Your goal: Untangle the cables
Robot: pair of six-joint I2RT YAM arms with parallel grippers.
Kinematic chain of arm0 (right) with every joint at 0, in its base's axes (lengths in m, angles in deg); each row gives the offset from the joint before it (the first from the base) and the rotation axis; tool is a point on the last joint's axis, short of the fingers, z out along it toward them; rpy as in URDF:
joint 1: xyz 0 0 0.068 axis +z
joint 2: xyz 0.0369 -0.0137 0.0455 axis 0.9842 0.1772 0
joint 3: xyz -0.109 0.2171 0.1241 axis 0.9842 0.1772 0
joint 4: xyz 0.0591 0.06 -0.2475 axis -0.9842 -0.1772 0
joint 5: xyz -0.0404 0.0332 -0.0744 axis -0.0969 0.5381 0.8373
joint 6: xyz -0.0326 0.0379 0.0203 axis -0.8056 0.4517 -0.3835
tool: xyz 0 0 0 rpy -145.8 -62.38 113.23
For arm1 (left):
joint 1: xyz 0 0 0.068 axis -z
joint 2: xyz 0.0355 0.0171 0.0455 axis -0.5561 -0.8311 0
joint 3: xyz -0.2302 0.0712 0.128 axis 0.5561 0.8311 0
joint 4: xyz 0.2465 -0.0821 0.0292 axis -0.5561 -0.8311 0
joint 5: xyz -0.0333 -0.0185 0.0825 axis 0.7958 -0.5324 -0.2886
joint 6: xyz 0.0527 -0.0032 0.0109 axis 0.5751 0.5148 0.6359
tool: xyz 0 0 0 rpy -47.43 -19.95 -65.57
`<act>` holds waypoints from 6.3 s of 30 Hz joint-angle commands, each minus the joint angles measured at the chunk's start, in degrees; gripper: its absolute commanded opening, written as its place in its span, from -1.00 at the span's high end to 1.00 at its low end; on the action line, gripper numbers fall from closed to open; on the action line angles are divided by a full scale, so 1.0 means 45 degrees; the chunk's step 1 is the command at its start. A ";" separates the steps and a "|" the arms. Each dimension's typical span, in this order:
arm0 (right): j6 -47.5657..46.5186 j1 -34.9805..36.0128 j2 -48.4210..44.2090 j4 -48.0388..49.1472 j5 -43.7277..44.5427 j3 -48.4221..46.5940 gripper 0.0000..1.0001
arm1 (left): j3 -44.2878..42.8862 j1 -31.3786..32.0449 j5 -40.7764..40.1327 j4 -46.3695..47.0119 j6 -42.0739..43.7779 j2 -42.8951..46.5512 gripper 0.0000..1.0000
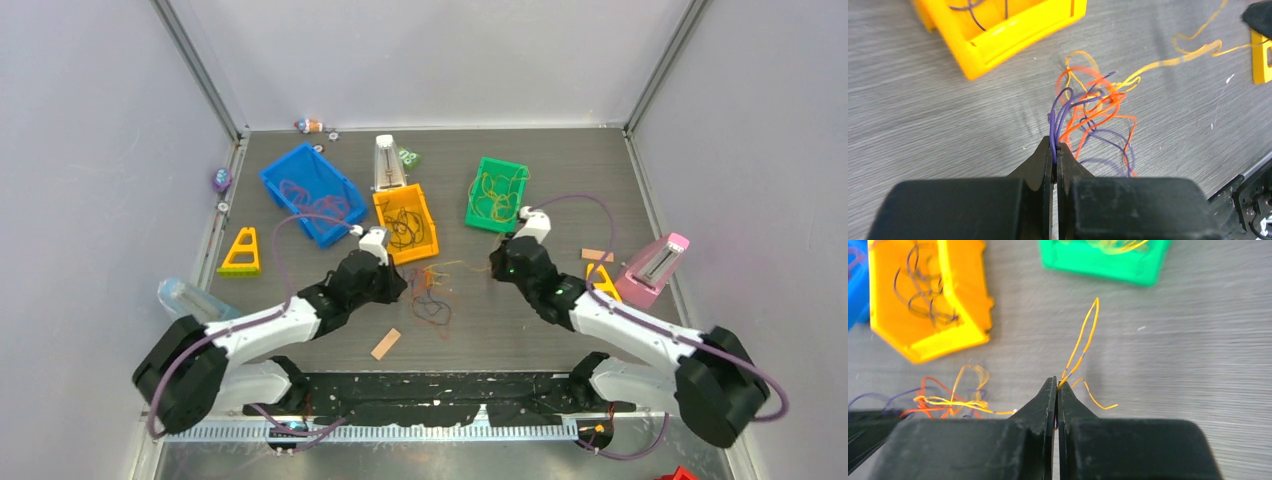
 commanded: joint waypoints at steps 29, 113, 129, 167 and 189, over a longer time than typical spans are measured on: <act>-0.1961 -0.4439 -0.5072 -0.6276 0.5290 -0.3834 0.90 | -0.0675 -0.3346 -0.8319 -1.0487 -0.1898 1.0114 1.00; -0.4991 0.3322 0.5379 -0.1843 -0.3255 -0.4020 0.89 | -0.3774 -0.3794 -0.4158 -1.0018 0.2631 0.6017 0.44; -0.5790 0.3036 0.0339 -0.5899 -0.2757 -0.6970 0.90 | -0.1166 -0.2959 0.3733 -0.5310 0.4166 0.4997 -0.83; -0.4603 0.2102 -0.1069 -0.7918 -0.5055 -1.1387 0.90 | 0.3556 -0.1844 0.3717 1.2121 0.4502 0.0003 1.00; -0.5975 -0.3041 -0.3121 -0.9238 0.2229 -1.2121 0.90 | 0.3561 -0.2640 -0.2512 0.0062 0.3889 0.7093 1.00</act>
